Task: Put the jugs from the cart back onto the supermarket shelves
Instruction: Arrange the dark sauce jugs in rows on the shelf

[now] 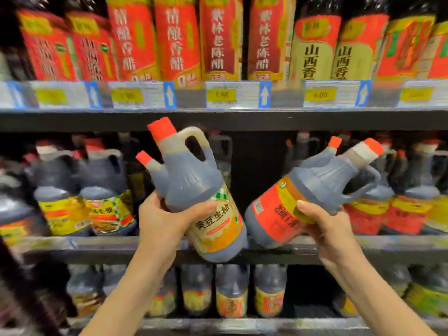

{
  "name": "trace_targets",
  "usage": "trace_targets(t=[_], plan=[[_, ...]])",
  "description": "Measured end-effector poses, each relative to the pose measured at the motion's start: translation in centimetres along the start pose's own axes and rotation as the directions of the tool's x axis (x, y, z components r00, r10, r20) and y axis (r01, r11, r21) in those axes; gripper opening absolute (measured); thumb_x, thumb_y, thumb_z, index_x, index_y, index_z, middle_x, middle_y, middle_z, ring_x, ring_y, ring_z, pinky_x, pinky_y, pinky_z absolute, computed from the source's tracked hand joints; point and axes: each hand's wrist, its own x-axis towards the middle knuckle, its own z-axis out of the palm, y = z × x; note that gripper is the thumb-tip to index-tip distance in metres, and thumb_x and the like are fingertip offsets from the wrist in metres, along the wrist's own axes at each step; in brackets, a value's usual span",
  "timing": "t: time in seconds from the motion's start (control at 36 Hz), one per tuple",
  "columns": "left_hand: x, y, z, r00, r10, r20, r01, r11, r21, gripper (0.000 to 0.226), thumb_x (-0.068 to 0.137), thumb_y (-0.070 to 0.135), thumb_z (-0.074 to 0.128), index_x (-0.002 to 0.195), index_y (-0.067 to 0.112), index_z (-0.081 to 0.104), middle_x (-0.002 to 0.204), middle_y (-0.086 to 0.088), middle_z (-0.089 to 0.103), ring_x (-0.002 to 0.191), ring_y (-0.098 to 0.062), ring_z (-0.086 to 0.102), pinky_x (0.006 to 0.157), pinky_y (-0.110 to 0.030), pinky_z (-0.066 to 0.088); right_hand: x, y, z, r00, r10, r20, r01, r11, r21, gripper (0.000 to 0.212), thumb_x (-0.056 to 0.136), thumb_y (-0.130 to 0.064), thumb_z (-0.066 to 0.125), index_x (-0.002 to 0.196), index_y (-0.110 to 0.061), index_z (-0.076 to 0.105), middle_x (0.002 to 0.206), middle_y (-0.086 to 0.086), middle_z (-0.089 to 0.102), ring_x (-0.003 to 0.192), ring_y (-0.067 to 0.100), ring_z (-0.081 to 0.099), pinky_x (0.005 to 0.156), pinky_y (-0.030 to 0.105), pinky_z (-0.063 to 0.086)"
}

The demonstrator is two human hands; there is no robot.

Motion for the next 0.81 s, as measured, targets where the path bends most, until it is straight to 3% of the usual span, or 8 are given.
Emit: trace_targets(t=[0.06, 0.14, 0.25, 0.33, 0.44, 0.56, 0.69, 0.81], plan=[[0.9, -0.3, -1.3, 0.996, 0.06, -0.062, -0.059, 0.998, 0.019, 0.068, 0.033, 0.032, 0.088, 0.096, 0.018, 0.066, 0.09, 0.009, 0.075, 0.085, -0.012, 0.072, 0.062, -0.022, 0.056, 0.7, 0.7, 1.2, 1.0, 0.0, 0.016, 0.0, 1.0, 0.0, 0.093, 0.011, -0.046, 0.091, 0.095, -0.015, 0.066, 0.081, -0.004, 0.075, 0.072, 0.01, 0.071, 0.057, 0.025, 0.056], [2.0, -0.6, -3.0, 0.978, 0.161, -0.131, -0.15, 0.985, 0.09, 0.064, 0.034, 0.037, 0.085, 0.092, 0.02, 0.063, 0.088, 0.014, 0.074, 0.087, -0.008, 0.071, 0.064, -0.021, 0.056, 1.6, 1.8, 3.1, 0.998, 0.003, 0.055, -0.003, 1.0, 0.014, 0.073, 0.027, -0.029, 0.083, 0.097, -0.015, 0.066, 0.083, -0.004, 0.075, 0.075, 0.01, 0.071, 0.059, 0.023, 0.056], [3.2, -1.0, -4.8, 0.95, 0.278, -0.144, -0.248, 0.949, 0.194, 0.068, 0.038, 0.041, 0.084, 0.098, 0.019, 0.061, 0.089, 0.018, 0.073, 0.089, 0.002, 0.068, 0.067, -0.014, 0.053, 2.6, 3.4, 5.1, 0.999, -0.004, 0.041, 0.003, 1.0, 0.023, 0.095, 0.012, -0.044, 0.091, 0.098, -0.013, 0.067, 0.087, -0.001, 0.076, 0.079, 0.012, 0.072, 0.062, 0.023, 0.056], [4.0, -1.7, -5.8, 0.937, 0.321, -0.14, -0.282, 0.928, 0.245, 0.077, 0.038, 0.045, 0.084, 0.106, 0.02, 0.06, 0.099, 0.017, 0.069, 0.093, 0.004, 0.066, 0.071, -0.011, 0.052, 3.0, 4.4, 6.6, 1.0, -0.02, 0.021, 0.019, 0.999, 0.03, 0.098, 0.014, -0.047, 0.092, 0.101, -0.01, 0.067, 0.089, 0.0, 0.076, 0.082, 0.013, 0.072, 0.066, 0.024, 0.057], [4.9, -3.1, -6.7, 0.945, 0.308, -0.113, -0.266, 0.921, 0.284, 0.079, 0.038, 0.045, 0.083, 0.109, 0.019, 0.06, 0.093, 0.022, 0.069, 0.09, 0.009, 0.065, 0.069, -0.007, 0.049, 3.3, 5.5, 8.1, 0.998, -0.027, 0.048, 0.026, 0.999, 0.028, 0.049, 0.051, -0.008, 0.082, 0.097, -0.01, 0.066, 0.081, -0.004, 0.076, 0.076, 0.009, 0.071, 0.063, 0.021, 0.055], [5.7, -4.8, -7.7, 0.968, 0.237, -0.086, -0.198, 0.926, 0.322, 0.072, 0.034, 0.044, 0.086, 0.099, 0.033, 0.057, 0.091, 0.033, 0.067, 0.086, 0.01, 0.065, 0.067, -0.01, 0.052, 3.8, 6.7, 9.0, 0.998, -0.016, 0.066, 0.018, 0.999, -0.028, 0.071, 0.03, -0.018, 0.091, 0.096, -0.01, 0.066, 0.082, -0.003, 0.076, 0.077, 0.009, 0.071, 0.061, 0.018, 0.054], [6.7, -6.7, -8.7, 0.986, 0.153, -0.06, -0.125, 0.935, 0.331, 0.076, 0.034, 0.049, 0.084, 0.102, 0.028, 0.059, 0.096, 0.014, 0.071, 0.091, -0.001, 0.067, 0.075, -0.024, 0.057, 4.4, 8.0, 9.4, 0.998, 0.015, 0.068, -0.008, 0.996, -0.094, 0.099, 0.007, -0.042, 0.093, 0.096, -0.008, 0.065, 0.08, -0.003, 0.076, 0.074, 0.008, 0.071, 0.059, 0.018, 0.054], [7.7, -7.3, -9.2, 0.996, 0.083, -0.033, -0.069, 0.948, 0.312, 0.076, 0.036, 0.045, 0.092, 0.101, 0.03, 0.057, 0.099, 0.013, 0.069, 0.091, 0.003, 0.065, 0.07, -0.016, 0.054, 4.6, 8.4, 9.5, 0.989, 0.067, 0.13, -0.038, 0.976, -0.214, 0.104, 0.006, -0.04, 0.092, 0.102, -0.009, 0.063, 0.086, -0.002, 0.076, 0.079, 0.01, 0.071, 0.061, 0.02, 0.054]])
